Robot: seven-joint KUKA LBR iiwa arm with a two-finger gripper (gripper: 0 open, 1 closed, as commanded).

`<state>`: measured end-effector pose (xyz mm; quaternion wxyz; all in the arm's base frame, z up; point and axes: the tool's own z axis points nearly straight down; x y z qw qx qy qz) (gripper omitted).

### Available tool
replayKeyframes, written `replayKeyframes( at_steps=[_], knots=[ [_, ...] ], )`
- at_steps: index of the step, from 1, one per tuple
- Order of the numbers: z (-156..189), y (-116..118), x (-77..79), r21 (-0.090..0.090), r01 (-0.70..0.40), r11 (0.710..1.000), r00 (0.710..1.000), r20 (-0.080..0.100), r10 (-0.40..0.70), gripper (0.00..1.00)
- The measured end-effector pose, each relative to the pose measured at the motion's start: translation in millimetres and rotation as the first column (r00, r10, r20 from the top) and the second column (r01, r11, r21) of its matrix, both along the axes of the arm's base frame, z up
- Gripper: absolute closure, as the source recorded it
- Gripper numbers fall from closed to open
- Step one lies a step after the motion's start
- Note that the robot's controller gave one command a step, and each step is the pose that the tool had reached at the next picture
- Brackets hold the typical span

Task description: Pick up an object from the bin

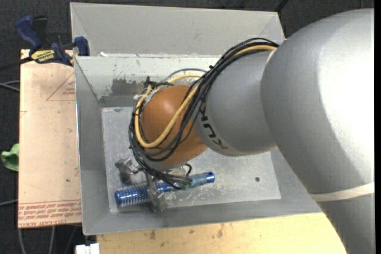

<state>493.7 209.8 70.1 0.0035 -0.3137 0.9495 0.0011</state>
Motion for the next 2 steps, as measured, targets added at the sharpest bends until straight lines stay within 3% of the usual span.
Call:
replayKeyframes(
  at_steps=[1,2],
  knots=[
    [-0.9,-1.7,-1.1,-0.002,0.004,1.000,1.000,-0.006,-0.004,1.00],
    [-0.9,-140.3,41.1,-0.005,-0.509,0.860,0.861,-0.006,0.509,1.00]
  ],
)
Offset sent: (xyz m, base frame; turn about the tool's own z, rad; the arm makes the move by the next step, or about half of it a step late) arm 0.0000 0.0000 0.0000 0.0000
